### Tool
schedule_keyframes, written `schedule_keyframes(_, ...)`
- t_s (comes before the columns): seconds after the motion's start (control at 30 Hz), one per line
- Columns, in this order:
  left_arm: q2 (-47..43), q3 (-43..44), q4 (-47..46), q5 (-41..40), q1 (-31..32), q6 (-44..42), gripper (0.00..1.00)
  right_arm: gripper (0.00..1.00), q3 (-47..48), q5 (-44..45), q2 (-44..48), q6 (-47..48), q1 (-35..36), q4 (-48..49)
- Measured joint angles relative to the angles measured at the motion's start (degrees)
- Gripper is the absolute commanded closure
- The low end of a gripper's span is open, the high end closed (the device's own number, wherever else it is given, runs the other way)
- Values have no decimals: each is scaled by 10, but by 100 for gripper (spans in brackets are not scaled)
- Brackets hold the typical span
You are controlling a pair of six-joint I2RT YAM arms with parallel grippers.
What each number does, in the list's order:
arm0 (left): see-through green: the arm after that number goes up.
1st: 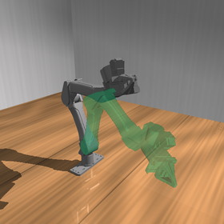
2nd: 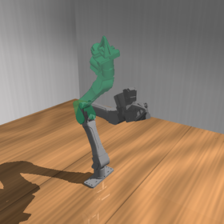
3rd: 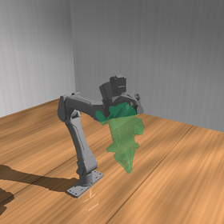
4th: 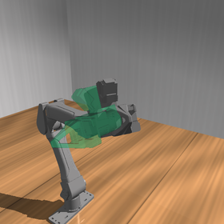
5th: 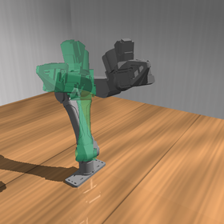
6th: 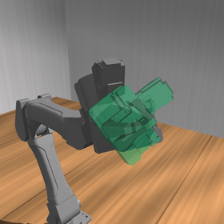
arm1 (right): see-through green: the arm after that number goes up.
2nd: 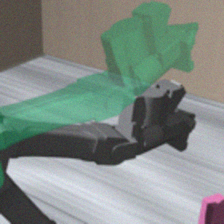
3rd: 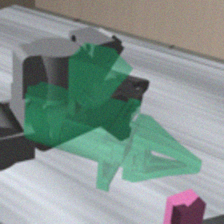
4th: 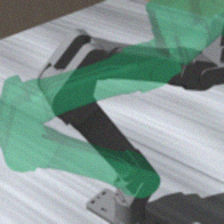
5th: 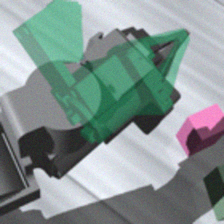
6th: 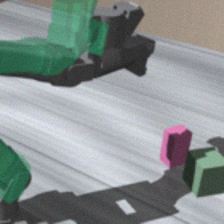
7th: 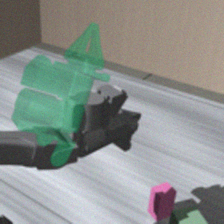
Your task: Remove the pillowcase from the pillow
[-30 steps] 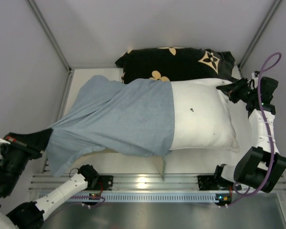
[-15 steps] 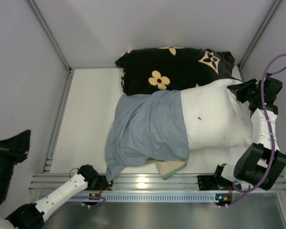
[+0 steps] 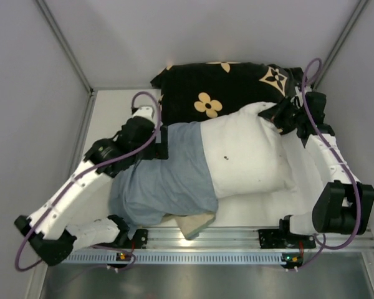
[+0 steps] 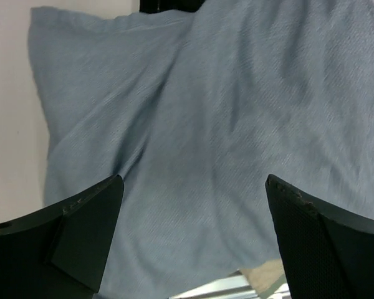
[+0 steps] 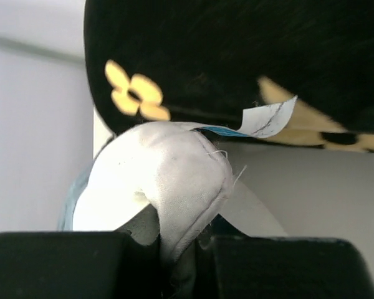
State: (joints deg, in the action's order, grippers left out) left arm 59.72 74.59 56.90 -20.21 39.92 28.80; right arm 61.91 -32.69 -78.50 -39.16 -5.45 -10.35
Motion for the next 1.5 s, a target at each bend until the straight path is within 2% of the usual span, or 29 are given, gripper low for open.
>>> schedule_keyframes(0.13,134,49,-29,-22,-1,-38,1,100,0,-29,-2,17,33,-5)
schedule_keyframes(0.23,197,77,-36,-40,-6,-56,1,100,0,-41,-2,30,41,-6)
schedule_keyframes(0.37,240,84,-41,-74,-22,-70,1,100,0,-47,3,42,41,-10)
schedule_keyframes(0.53,249,65,-43,-139,-31,-71,3,100,-4,-56,15,47,41,-13)
schedule_keyframes(0.63,250,43,-49,-139,-42,-67,46,100,-4,-59,16,47,42,-13)
schedule_keyframes(0.67,251,38,-50,-137,-48,-67,66,100,-4,-59,16,46,42,-13)
schedule_keyframes(0.7,252,31,-56,-130,-57,-66,100,100,-4,-59,17,46,42,-14)
schedule_keyframes(0.93,233,-30,-111,-41,-155,-56,100,100,-13,-62,49,40,47,-18)
schedule_keyframes(1.03,172,-54,-128,-6,-208,-47,100,100,-24,-61,85,40,54,-30)
schedule_keyframes(1.27,9,-63,-113,16,-334,-43,100,100,-28,-60,134,41,53,-38)
schedule_keyframes(1.37,-29,-59,-89,12,-358,-45,100,100,-34,-60,141,40,52,-39)
schedule_keyframes(1.5,-61,-44,-54,-2,-360,-45,100,100,-48,-54,151,29,34,-50)
